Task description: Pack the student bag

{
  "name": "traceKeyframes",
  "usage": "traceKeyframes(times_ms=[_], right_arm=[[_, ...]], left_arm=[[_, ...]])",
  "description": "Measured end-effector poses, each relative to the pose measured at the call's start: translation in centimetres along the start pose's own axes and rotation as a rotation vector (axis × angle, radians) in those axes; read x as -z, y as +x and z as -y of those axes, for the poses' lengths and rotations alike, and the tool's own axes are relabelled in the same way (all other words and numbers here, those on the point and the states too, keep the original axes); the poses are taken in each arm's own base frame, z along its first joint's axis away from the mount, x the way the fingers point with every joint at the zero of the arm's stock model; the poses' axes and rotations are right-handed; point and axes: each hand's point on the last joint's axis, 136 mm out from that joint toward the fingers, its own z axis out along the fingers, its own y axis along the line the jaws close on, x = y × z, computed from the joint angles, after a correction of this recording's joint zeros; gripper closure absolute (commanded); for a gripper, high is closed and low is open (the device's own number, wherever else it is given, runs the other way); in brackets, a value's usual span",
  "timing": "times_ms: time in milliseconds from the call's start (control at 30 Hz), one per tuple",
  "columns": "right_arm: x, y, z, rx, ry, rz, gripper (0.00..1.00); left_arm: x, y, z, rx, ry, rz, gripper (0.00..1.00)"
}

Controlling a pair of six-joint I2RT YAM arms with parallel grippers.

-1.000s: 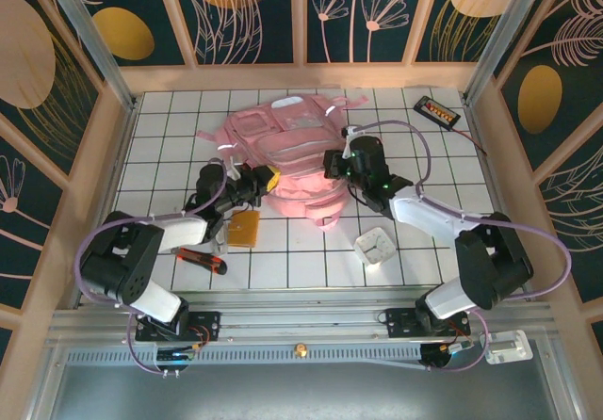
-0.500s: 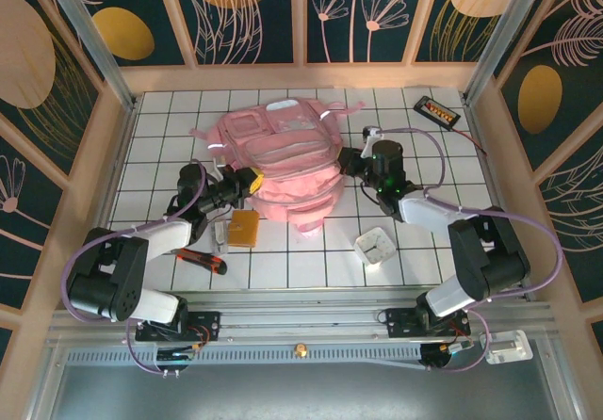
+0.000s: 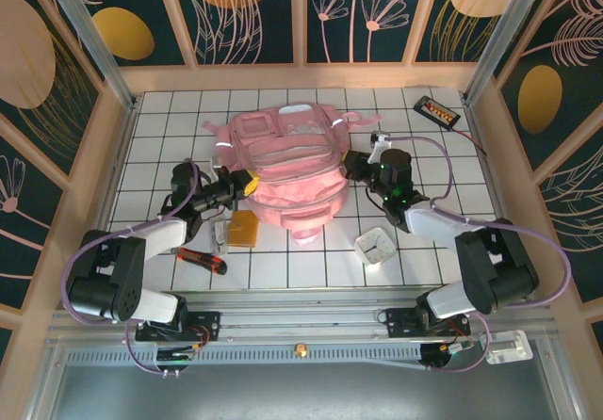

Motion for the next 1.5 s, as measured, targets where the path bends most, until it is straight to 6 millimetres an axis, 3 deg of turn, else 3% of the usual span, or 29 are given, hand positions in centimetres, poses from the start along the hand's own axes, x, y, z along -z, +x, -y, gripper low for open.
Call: traceKeyframes(times_ms=[300,667,767,833,933,1033,1133,1233,1267,1300,1333,1367,1433,1500], right_arm=[[-3.2,-0.1,-1.2,0.006,-0.106,-0.047,1.00],[-11.2,0.8,2.0,-0.167,-0.228,-0.094,1.00],[-11.8,1.0,1.9,-0.215,-0.265,-0.098,1.00],[-11.5,0.4,2.0,-0.223,-0.266,-0.074,1.00],[-9.9,-1.1,3.7,-0.244,-0.210,-0.018,1.00],[-6.5,-3.5,5.6,-0.246,-0.125,0.051,1.00],[-2.9,-6.2,5.3,-0.210,-0.075,0.121,1.00],[0.3,-7.5,3.6,-0.171,-0.061,0.160,1.00],[1.0,-7.4,3.0,-0.159,-0.060,0.159,1.00],[1.4,-7.1,2.3,-0.144,-0.061,0.152,1.00],[1.6,-6.7,1.6,-0.133,-0.062,0.139,1.00],[1.6,-6.1,0.9,-0.117,-0.067,0.121,1.00],[1.4,-4.9,-0.1,-0.097,-0.076,0.083,1.00],[1.1,-3.4,-0.7,-0.080,-0.076,0.032,1.00]], left_arm=[[2.3,-3.5,-0.7,0.004,-0.006,0.041,1.00],[2.4,-4.2,-1.7,0.000,-0.028,0.054,1.00],[2.5,-4.6,-1.9,-0.005,-0.038,0.062,0.86],[2.7,-5.1,-1.9,-0.008,-0.047,0.073,0.86],[3.5,-7.1,-1.8,-0.017,-0.066,0.145,0.87],[4.1,-8.8,-1.0,-0.059,-0.085,0.199,0.88],[4.3,-9.7,-0.2,-0.107,-0.104,0.220,0.88],[4.3,-10.5,0.1,-0.131,-0.112,0.231,0.86],[4.3,-10.8,-0.1,-0.133,-0.116,0.233,0.81],[4.2,-11.0,-0.2,-0.134,-0.121,0.234,0.63],[4.2,-11.0,-0.4,-0.127,-0.125,0.236,0.42],[4.1,-10.9,-0.5,-0.130,-0.132,0.237,0.06],[3.7,-10.3,-0.3,-0.152,-0.146,0.234,0.01],[2.4,-7.7,0.8,-0.232,-0.173,0.189,0.01]])
